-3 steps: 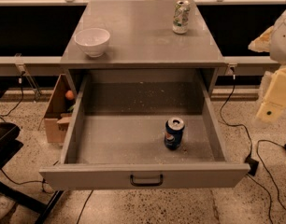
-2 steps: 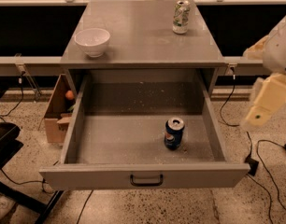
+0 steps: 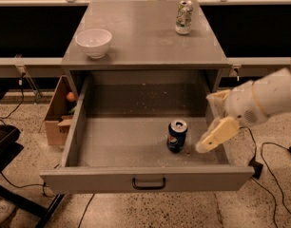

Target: Pick pepsi can from top drawer and place on counter

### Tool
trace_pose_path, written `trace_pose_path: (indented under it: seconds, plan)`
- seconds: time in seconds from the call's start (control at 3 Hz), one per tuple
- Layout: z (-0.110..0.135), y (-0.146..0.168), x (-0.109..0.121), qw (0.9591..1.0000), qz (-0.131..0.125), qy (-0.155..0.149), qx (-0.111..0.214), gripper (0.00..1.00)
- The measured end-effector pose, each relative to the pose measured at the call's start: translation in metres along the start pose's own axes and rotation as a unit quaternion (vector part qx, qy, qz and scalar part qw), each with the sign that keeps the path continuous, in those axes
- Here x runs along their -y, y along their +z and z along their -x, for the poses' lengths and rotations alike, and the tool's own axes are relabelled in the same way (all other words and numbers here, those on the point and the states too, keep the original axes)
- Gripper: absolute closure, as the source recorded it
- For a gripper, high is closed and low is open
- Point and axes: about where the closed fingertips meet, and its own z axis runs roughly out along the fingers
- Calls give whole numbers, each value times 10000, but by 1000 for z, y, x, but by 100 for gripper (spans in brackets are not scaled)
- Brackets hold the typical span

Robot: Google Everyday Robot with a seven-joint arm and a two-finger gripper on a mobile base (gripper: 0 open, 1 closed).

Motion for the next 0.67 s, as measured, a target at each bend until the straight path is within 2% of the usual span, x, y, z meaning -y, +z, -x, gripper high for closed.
trace_pose_path:
  seconds: [0.33,0.67]
  plan:
    - [-6,59,-1,9920,117,153,1248,0]
    - [-6,91,22,9751,-251,175,2196,0]
